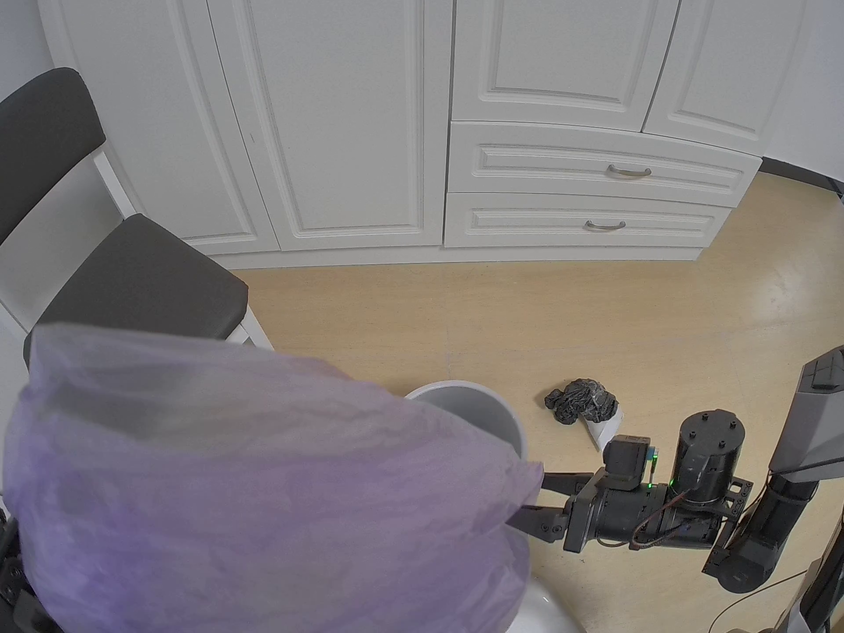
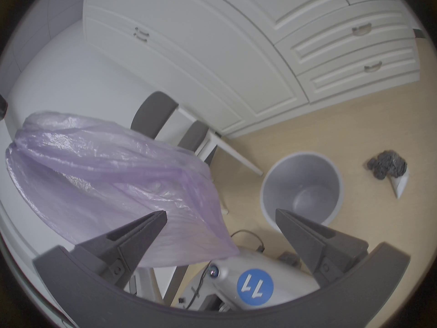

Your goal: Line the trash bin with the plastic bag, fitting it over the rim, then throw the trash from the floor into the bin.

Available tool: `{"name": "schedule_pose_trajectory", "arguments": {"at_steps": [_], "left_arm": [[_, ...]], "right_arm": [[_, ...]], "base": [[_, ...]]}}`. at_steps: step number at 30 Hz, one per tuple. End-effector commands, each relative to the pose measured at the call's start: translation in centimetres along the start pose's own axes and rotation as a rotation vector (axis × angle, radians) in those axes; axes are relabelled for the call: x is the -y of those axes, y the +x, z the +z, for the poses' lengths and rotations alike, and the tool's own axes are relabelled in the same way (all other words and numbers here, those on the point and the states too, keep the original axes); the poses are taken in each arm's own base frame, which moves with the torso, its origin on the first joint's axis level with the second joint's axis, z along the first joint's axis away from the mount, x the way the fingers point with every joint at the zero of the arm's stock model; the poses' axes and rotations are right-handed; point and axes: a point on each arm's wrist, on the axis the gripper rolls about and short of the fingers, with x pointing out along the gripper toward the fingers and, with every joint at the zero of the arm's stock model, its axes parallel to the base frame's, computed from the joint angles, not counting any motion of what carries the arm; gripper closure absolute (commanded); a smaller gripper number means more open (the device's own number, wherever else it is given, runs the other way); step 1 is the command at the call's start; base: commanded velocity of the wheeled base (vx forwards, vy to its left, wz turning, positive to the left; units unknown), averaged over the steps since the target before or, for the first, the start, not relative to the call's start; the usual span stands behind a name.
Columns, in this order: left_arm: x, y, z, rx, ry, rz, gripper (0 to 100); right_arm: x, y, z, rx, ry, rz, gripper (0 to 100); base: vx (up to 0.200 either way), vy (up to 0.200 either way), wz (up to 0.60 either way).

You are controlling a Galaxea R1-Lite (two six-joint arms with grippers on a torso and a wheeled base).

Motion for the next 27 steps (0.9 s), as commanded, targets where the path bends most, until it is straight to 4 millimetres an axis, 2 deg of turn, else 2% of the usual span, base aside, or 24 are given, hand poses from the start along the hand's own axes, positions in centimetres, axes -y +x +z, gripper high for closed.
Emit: {"name": "schedule_pose_trajectory", "arguments": {"at_steps": [1, 5, 19, 20, 27], "left_arm": [[0.06, -0.04, -0.34, -0.016, -0.011, -0.006, 100], [0.1, -0.06, -0.38, -0.017, -0.016, -0.008, 100], [0.08, -0.01, -0.38, -0.017, -0.021, -0.008, 100], [0.1, -0.01, -0.39, -0.018, -0.022, -0.009, 100], [0.01, 0.03, -0.59, -0.027, -0.027, -0.006, 100]], "right_arm": [[-0.2, 0.13, -0.85, -0.031, -0.006, 0.012, 0], [0.33, 0.27, -0.47, -0.013, 0.008, -0.002, 0], [-0.1, 0.86, -1.09, -0.037, 0.006, 0.012, 0], [-0.15, 0.88, -0.97, -0.032, 0.008, 0.013, 100], [-0.3, 1.1, -0.48, -0.01, 0.064, 0.023, 100]], "base": [[0.0, 0.0, 0.0], [0.0, 0.0, 0.0], [0.0, 0.0, 0.0], [0.0, 0.0, 0.0], [0.0, 0.0, 0.0]]}}
